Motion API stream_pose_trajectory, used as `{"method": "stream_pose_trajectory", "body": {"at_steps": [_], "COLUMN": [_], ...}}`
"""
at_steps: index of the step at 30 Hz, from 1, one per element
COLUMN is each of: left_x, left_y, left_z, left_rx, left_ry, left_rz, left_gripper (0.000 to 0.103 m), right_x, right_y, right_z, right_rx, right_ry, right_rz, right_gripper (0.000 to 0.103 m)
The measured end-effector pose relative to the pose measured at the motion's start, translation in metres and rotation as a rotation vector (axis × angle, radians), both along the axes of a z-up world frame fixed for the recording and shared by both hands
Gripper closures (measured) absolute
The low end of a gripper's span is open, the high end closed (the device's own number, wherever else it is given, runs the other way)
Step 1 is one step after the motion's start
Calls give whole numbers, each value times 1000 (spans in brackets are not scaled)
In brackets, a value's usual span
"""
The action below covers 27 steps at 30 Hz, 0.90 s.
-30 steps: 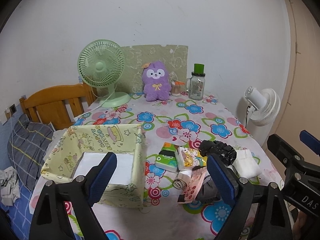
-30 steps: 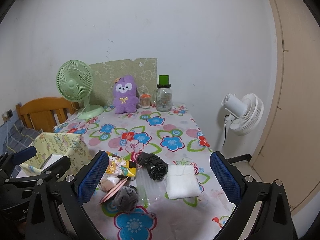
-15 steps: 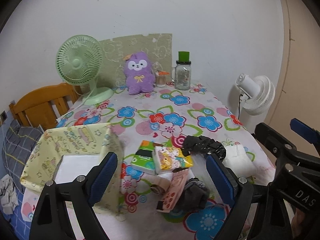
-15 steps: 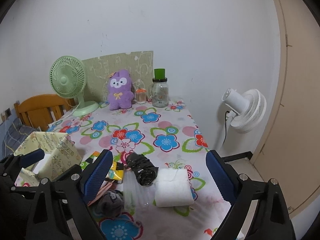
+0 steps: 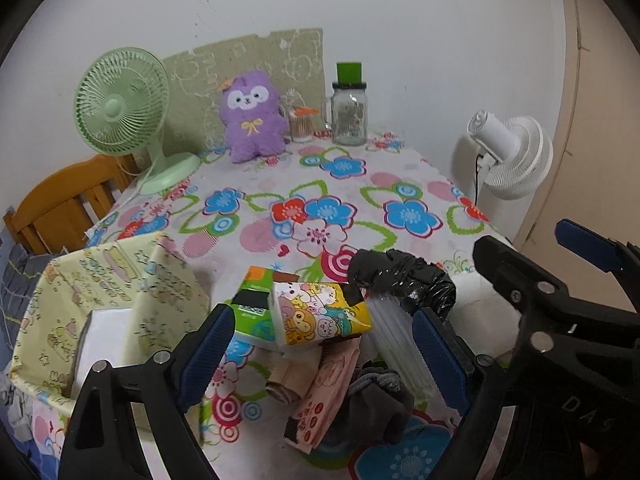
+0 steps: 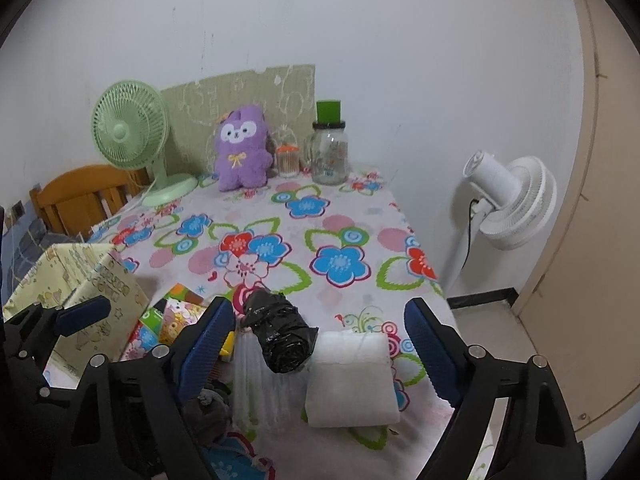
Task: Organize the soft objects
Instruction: 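Move both tools toward the black wrapped roll and cartoon tissue pack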
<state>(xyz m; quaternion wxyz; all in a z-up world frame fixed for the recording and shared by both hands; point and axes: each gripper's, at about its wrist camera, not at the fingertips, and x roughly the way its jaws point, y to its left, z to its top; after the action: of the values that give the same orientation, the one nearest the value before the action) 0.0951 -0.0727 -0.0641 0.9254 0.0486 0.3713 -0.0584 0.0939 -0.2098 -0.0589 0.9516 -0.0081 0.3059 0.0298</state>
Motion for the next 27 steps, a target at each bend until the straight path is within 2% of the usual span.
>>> {"method": "stream_pose_trajectory", "body": {"at_steps": [17,21,25,27], "left_x": [44,50,54,55], "left_y": [-3,-1,0,-1], "left_z": [-42,-49,-55,-58], "left_rx": [19,16,14,26], "left_ry": [130,152,171,173], "left_rz": [0,4,3,3], "left_gripper": [12,12,13,15], "right_x": [57,68,76,78], "right_y": [12,16,18,20], "right_z": [-48,-58,-66,-70], "right_rx": [5,7,20,31], "right_ry": [156,187,212,229], "right_rz": [65,79,97,117], "right_gripper": [21,27,28,36]}}
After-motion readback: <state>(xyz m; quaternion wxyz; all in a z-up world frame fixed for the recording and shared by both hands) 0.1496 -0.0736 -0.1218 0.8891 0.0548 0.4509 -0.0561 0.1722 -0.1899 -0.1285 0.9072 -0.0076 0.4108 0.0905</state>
